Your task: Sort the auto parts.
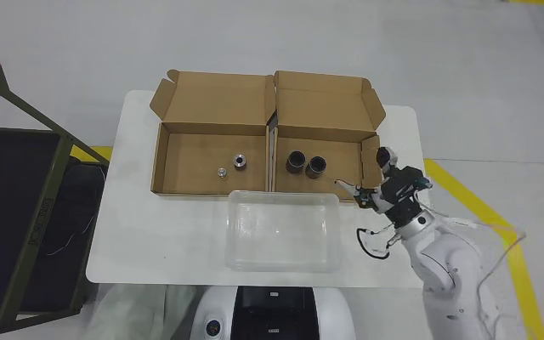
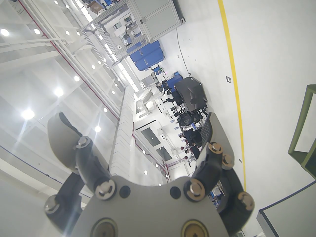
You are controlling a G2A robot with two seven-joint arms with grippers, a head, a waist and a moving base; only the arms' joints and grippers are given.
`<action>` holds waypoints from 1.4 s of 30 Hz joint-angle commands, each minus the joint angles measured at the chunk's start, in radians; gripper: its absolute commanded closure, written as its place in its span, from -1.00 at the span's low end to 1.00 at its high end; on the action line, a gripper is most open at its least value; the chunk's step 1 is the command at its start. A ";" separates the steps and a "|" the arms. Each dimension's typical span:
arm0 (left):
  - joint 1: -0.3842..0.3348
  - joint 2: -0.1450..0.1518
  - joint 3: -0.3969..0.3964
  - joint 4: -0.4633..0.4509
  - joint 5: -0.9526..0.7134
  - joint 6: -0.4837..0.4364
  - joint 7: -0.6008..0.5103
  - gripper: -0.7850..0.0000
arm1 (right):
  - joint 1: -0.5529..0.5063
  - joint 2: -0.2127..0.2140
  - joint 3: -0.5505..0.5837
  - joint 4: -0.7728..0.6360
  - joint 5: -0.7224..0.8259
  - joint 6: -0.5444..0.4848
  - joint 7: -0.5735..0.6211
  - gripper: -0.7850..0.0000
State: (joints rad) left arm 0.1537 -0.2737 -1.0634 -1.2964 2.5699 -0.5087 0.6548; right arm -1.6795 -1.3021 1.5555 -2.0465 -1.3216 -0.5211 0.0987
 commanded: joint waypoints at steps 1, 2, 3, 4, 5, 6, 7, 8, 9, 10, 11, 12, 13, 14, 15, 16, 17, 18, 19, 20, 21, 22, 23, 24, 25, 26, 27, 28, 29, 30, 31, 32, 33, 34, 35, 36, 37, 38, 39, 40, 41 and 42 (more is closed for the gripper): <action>0.000 0.000 0.000 0.000 0.000 0.000 0.000 -1.00 | -0.026 0.002 0.012 -0.018 -0.006 0.010 -0.011 -1.00; 0.000 0.000 0.000 0.000 0.000 0.000 0.000 -1.00 | -0.038 0.003 0.018 -0.026 -0.009 0.016 -0.018 -1.00; 0.000 0.000 0.000 0.000 0.000 0.000 0.000 -1.00 | -0.049 0.004 0.025 -0.031 -0.012 0.021 -0.024 -1.00; 0.000 0.000 0.000 0.000 0.000 0.000 0.000 -1.00 | -0.062 0.005 0.033 -0.034 -0.011 0.026 -0.032 -1.00; 0.000 0.000 0.000 0.000 0.000 0.000 0.000 -1.00 | -0.070 0.006 0.041 -0.035 -0.010 0.031 -0.038 -1.00; 0.000 0.000 0.000 0.000 0.000 0.000 0.000 -1.00 | -0.079 0.007 0.048 -0.036 -0.007 0.035 -0.046 -1.00; 0.000 0.000 0.000 0.000 0.000 0.000 0.000 -1.00 | -0.088 0.008 0.056 -0.036 -0.002 0.039 -0.056 -1.00; 0.000 0.000 0.000 0.000 0.000 0.000 0.000 -1.00 | -0.098 0.009 0.063 -0.037 0.002 0.042 -0.066 -1.00; 0.000 0.000 0.000 0.000 0.000 0.000 0.000 -1.00 | -0.107 0.009 0.071 -0.039 0.004 0.045 -0.076 -1.00; 0.000 0.000 0.000 0.000 0.000 0.000 0.000 -1.00 | -0.117 0.010 0.078 -0.043 0.005 0.047 -0.084 -1.00; 0.000 0.000 0.000 0.000 0.000 0.000 0.000 -1.00 | -0.127 0.011 0.085 -0.047 0.009 0.049 -0.094 -1.00; 0.000 0.000 0.000 0.000 0.000 0.000 0.000 -1.00 | -0.137 0.012 0.093 -0.052 0.009 0.053 -0.104 -1.00; 0.000 0.000 0.000 0.000 0.000 0.000 0.000 -1.00 | -0.144 0.012 0.098 -0.056 0.006 0.057 -0.108 -1.00; 0.000 0.000 0.000 0.000 0.000 0.000 0.000 -1.00 | -0.156 0.013 0.103 -0.063 0.004 0.059 -0.115 -1.00; 0.000 0.000 0.000 0.000 0.000 0.000 0.000 -1.00 | -0.166 0.013 0.108 -0.068 0.005 0.061 -0.122 -1.00; 0.000 0.000 0.000 0.000 0.000 0.000 0.000 -1.00 | -0.175 0.014 0.115 -0.071 0.008 0.061 -0.128 -1.00; 0.000 0.000 0.000 0.000 0.000 0.000 0.000 -1.00 | -0.183 0.015 0.120 -0.073 0.011 0.060 -0.132 -1.00; 0.000 0.000 0.000 0.000 0.000 0.000 0.000 -1.00 | -0.188 0.015 0.123 -0.075 0.015 0.060 -0.136 -1.00; 0.000 0.000 0.000 0.000 0.000 0.000 0.000 -1.00 | -0.191 0.016 0.125 -0.076 0.016 0.061 -0.138 -1.00; 0.000 0.000 0.000 0.000 0.000 0.000 0.000 -1.00 | -0.189 0.016 0.123 -0.075 0.015 0.061 -0.136 -1.00; 0.000 0.000 0.000 0.000 0.000 0.000 0.000 -1.00 | -0.191 0.016 0.125 -0.076 0.016 0.061 -0.138 -1.00; 0.000 0.000 0.000 0.000 0.000 0.000 0.000 -1.00 | -0.192 0.016 0.125 -0.076 0.017 0.061 -0.138 -1.00; 0.000 0.000 0.000 0.000 0.000 0.000 0.000 -1.00 | -0.192 0.016 0.125 -0.076 0.017 0.061 -0.138 -1.00; 0.000 0.000 0.000 0.000 0.000 0.000 0.000 -1.00 | -0.191 0.016 0.125 -0.076 0.017 0.061 -0.138 -1.00; 0.000 0.000 0.000 0.000 0.000 0.000 0.000 -1.00 | -0.191 0.016 0.125 -0.076 0.017 0.061 -0.138 -1.00; 0.000 0.000 0.000 0.000 0.000 0.000 0.000 -1.00 | -0.191 0.016 0.125 -0.076 0.017 0.061 -0.138 -1.00; 0.000 0.000 0.000 0.000 0.000 0.000 0.000 -1.00 | -0.191 0.016 0.125 -0.076 0.017 0.061 -0.138 -1.00; 0.000 0.000 0.000 0.000 0.000 0.000 0.000 -1.00 | -0.191 0.016 0.125 -0.076 0.017 0.061 -0.138 -1.00; 0.000 0.000 0.000 0.000 0.000 0.000 0.000 -1.00 | -0.191 0.016 0.125 -0.076 0.016 0.061 -0.138 -1.00; 0.000 0.000 0.000 0.000 0.000 0.000 0.000 -1.00 | -0.191 0.016 0.125 -0.076 0.016 0.061 -0.138 -1.00; 0.000 0.000 0.000 0.000 0.000 0.000 0.000 -1.00 | -0.191 0.016 0.125 -0.076 0.016 0.061 -0.138 -1.00; 0.000 0.000 0.000 0.000 0.000 0.000 0.000 -1.00 | -0.191 0.016 0.125 -0.076 0.016 0.061 -0.138 -1.00; 0.000 0.000 0.000 0.000 0.000 0.000 0.000 -1.00 | -0.191 0.016 0.125 -0.076 0.016 0.061 -0.138 -1.00; 0.000 0.000 0.000 0.000 0.000 0.000 0.000 -1.00 | -0.191 0.016 0.125 -0.076 0.016 0.061 -0.138 -1.00; 0.000 0.000 0.000 0.000 0.000 0.000 0.000 -1.00 | -0.191 0.016 0.125 -0.076 0.016 0.061 -0.138 -1.00; 0.000 0.000 0.000 0.000 0.000 0.000 0.000 -1.00 | -0.191 0.016 0.125 -0.076 0.016 0.061 -0.138 -1.00; 0.000 0.000 0.000 0.000 0.000 0.000 0.000 -1.00 | -0.191 0.016 0.125 -0.076 0.016 0.061 -0.138 -1.00; 0.000 0.000 0.000 0.000 0.000 0.000 0.000 -1.00 | -0.191 0.016 0.125 -0.076 0.016 0.061 -0.138 -1.00; 0.000 0.000 0.000 0.000 0.000 0.000 0.000 -1.00 | -0.191 0.016 0.125 -0.076 0.016 0.061 -0.138 -1.00; 0.000 0.000 0.000 0.000 0.000 0.000 0.000 -1.00 | -0.191 0.016 0.125 -0.076 0.016 0.061 -0.138 -1.00; 0.000 0.000 0.000 0.000 0.000 0.000 0.000 -1.00 | -0.191 0.016 0.125 -0.076 0.016 0.061 -0.138 -1.00; 0.000 0.000 0.000 0.000 0.000 0.000 0.000 -1.00 | -0.191 0.016 0.125 -0.076 0.016 0.061 -0.138 -1.00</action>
State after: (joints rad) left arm 0.1537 -0.2737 -1.0634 -1.2964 2.5699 -0.5087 0.6548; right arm -1.8706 -1.2863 1.6803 -2.1220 -1.3051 -0.4600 -0.0391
